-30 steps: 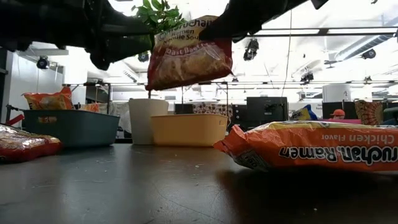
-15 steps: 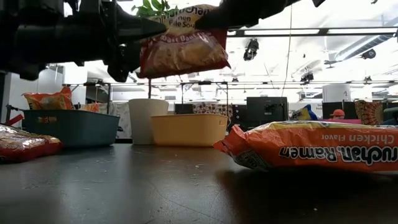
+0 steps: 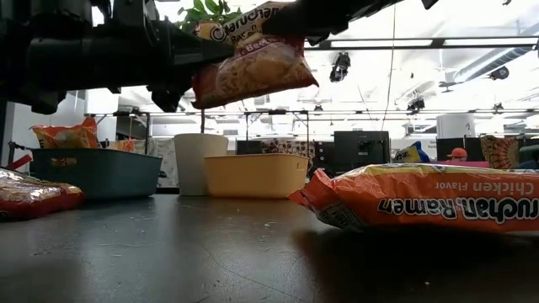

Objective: Sort Maruchan noodles
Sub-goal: Put the bottom right red noodle pack into the yellow bin

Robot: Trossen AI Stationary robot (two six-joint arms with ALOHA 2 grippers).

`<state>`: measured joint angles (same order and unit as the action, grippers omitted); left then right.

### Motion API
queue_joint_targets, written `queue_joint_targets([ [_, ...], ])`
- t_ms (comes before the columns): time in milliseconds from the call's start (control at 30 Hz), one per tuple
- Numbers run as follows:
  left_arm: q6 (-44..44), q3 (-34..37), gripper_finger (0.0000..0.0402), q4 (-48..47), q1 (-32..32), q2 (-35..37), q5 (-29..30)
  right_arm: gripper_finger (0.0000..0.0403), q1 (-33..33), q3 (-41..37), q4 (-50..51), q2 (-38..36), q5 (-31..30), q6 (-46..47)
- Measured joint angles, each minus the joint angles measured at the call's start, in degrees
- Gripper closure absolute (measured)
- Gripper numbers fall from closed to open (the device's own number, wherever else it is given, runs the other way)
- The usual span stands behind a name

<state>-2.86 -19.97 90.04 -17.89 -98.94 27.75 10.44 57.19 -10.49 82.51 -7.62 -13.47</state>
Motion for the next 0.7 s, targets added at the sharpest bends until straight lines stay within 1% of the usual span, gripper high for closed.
queue_joint_targets([
  [100,0.8,0.1,0.0357,-0.1,0.0,0.1,0.1,0.0322,-0.4,0.3,1.1,-0.3,0.1,2.4],
  [200,1.8,0.2,0.0358,-0.1,0.0,0.2,0.2,0.0286,-1.0,1.6,3.8,-0.8,0.1,3.9],
  [400,3.9,0.2,0.0356,-0.2,0.0,1.4,1.2,0.0211,-2.8,6.1,17.1,-4.4,0.1,8.6],
  [500,4.9,0.3,0.0356,-0.1,0.0,2.5,2.4,0.0178,-3.5,6.4,22.5,-7.0,0.0,10.9],
  [633,6.4,0.3,0.0356,-0.1,0.0,4.2,2.8,0.0141,-4.1,3.7,23.6,-9.7,0.3,12.8],
  [700,6.9,0.2,0.0356,0.0,0.0,4.6,2.9,0.0127,-4.5,1.7,20.3,-9.8,0.4,13.5],
])
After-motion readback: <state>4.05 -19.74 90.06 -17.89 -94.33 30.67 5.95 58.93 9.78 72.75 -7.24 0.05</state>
